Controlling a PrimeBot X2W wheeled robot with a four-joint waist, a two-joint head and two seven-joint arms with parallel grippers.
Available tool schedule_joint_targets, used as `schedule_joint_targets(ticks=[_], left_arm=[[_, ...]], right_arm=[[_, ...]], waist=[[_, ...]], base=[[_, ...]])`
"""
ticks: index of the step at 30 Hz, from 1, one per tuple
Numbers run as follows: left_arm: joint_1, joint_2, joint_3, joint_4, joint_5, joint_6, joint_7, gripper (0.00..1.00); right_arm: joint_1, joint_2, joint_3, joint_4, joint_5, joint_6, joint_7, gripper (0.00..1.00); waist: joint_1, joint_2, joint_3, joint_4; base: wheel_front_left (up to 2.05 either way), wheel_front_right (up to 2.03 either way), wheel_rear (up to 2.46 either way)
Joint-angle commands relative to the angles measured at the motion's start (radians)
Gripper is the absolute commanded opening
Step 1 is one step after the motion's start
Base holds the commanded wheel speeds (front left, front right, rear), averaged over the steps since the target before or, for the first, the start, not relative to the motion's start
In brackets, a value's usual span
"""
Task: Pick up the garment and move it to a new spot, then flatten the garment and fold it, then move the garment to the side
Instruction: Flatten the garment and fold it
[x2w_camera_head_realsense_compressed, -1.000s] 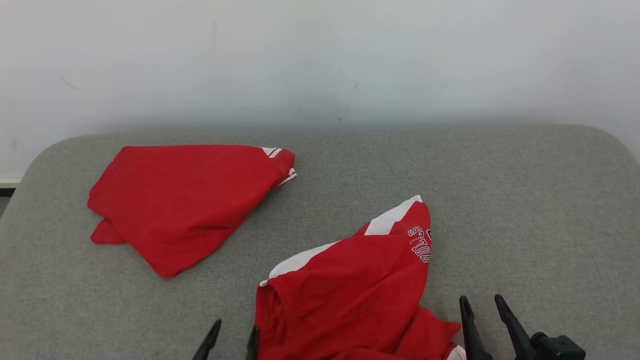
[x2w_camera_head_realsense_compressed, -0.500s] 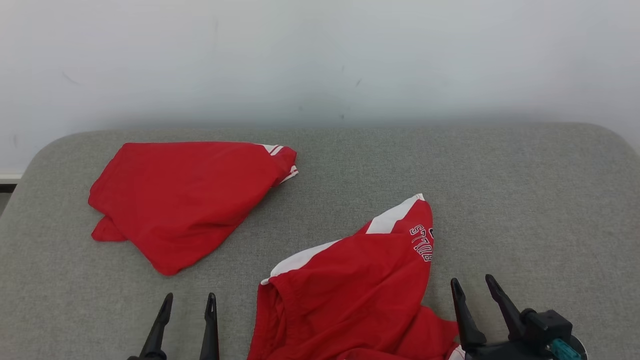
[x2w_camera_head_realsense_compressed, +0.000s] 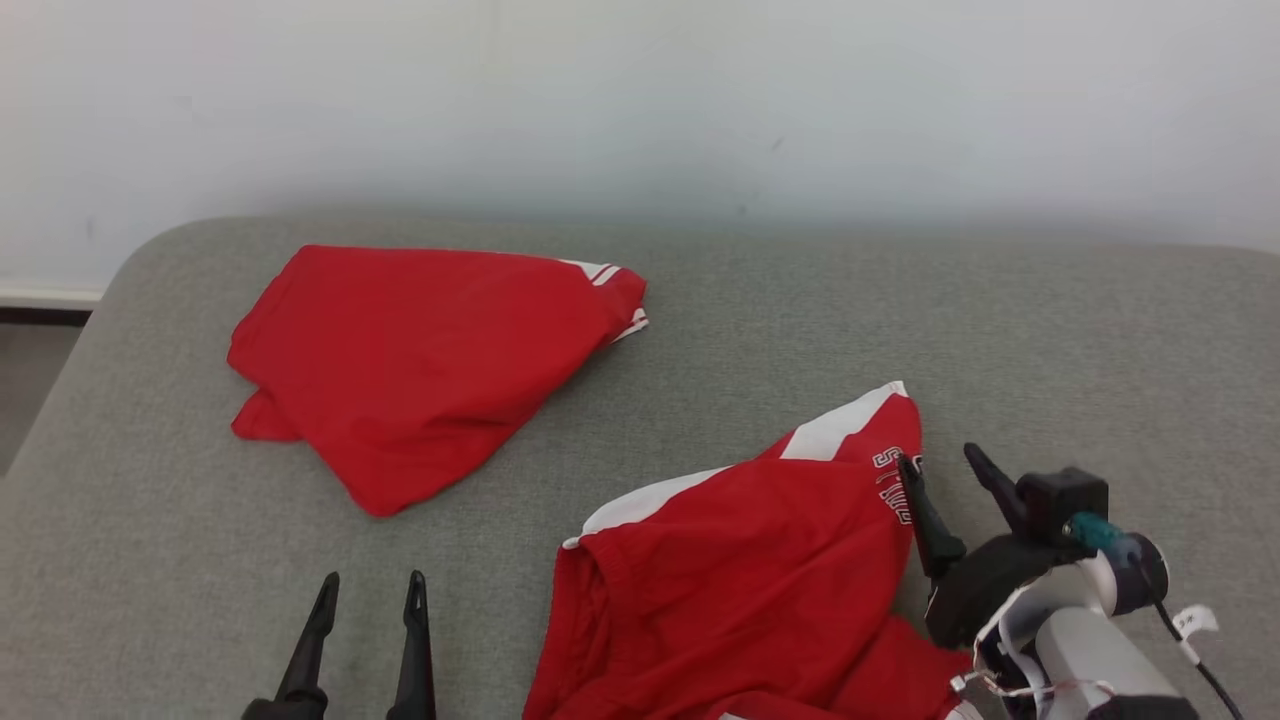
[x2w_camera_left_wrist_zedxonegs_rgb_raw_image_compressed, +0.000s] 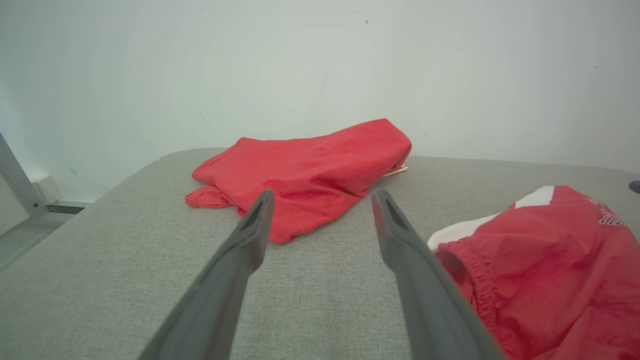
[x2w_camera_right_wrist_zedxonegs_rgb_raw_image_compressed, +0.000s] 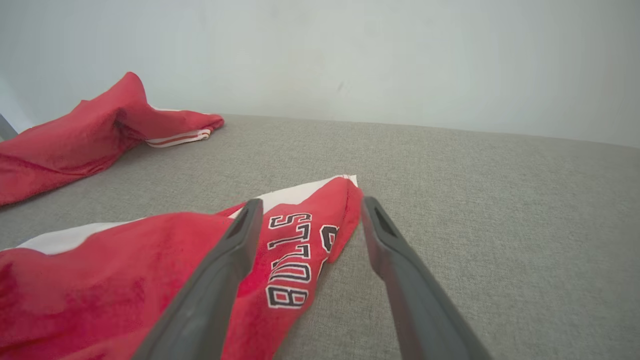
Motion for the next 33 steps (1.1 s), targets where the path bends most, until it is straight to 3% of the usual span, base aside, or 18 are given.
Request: schedule_joint_targets(ticks=[1, 11, 12, 13, 26, 33], left_arm=[[-0.012, -0.002, -0.004, 0.004, -0.009, 0.007, -0.003, 1.00], [-0.032, -0.002, -0.037, 0.020, -0.028, 0.025, -0.003, 1.00], [-0.032, -0.002, -0.039, 0.021, -0.030, 0.026, -0.003, 1.00], [-0.032, -0.002, -0.041, 0.022, -0.031, 0.028, -0.003, 1.00], [-0.069, -0.002, -0.078, 0.019, -0.052, 0.045, -0.003, 1.00], [-0.095, -0.002, -0.114, 0.023, -0.077, 0.059, -0.003, 1.00]], right_arm=[[-0.016, -0.001, 0.005, 0.015, 0.012, -0.002, 0.000, 1.00], [-0.151, -0.003, 0.110, 0.291, 0.061, -0.002, 0.088, 1.00], [-0.162, -0.002, 0.124, 0.305, 0.072, -0.002, 0.095, 0.73], [-0.173, -0.001, 0.139, 0.312, 0.079, -0.002, 0.098, 0.00], [-0.429, -0.077, 0.177, 0.337, 0.187, -0.002, 0.001, 0.00], [-0.541, -0.104, 0.170, 0.439, 0.187, -0.002, 0.004, 0.02]], waist=[[0.0000, -0.0001, 0.022, 0.025], [0.0000, -0.0001, 0.046, 0.068], [0.0000, -0.0001, 0.047, 0.069], [0.0000, -0.0001, 0.047, 0.069], [0.0000, -0.0001, 0.105, 0.059], [0.0000, -0.0001, 0.134, 0.085]], base=[[0.00, 0.00, 0.00], [0.00, 0.00, 0.00], [0.00, 0.00, 0.00], [0.00, 0.00, 0.00], [0.00, 0.00, 0.00], [0.00, 0.00, 0.00]])
